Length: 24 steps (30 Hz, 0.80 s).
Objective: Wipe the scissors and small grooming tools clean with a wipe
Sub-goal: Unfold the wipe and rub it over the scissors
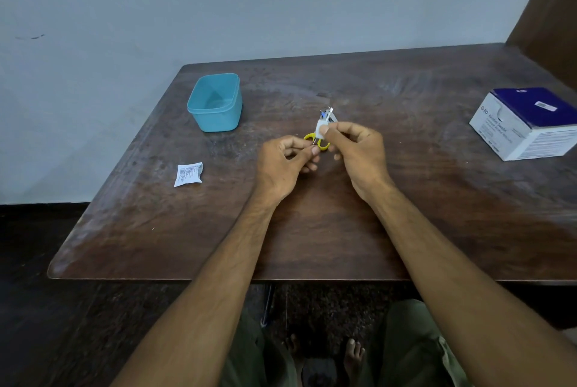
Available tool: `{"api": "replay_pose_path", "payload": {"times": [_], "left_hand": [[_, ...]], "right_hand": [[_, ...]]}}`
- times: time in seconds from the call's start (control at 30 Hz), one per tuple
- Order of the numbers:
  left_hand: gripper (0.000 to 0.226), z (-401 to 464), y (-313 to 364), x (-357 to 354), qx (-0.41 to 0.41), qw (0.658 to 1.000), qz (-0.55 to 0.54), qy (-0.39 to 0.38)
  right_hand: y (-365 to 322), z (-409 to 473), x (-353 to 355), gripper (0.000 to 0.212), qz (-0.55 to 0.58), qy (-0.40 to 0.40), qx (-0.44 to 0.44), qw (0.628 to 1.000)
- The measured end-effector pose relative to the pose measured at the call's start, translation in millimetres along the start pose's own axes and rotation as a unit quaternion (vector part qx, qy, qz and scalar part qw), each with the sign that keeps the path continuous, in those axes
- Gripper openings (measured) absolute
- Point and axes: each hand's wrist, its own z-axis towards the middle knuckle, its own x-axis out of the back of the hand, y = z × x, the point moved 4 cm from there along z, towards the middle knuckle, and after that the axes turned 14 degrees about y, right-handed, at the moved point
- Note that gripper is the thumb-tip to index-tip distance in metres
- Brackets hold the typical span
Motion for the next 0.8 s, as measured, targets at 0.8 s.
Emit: {"api": "replay_pose_path", "payload": {"times": [0.8], "left_hand": [[0.011, 4.3, -4.5, 7.5, 0.01, 0.997, -0.022, 0.076]], "right_hand": [[-8.9, -8.1, 3.6, 0.003, 0.013, 0.049, 0.057, 0.997]]}}
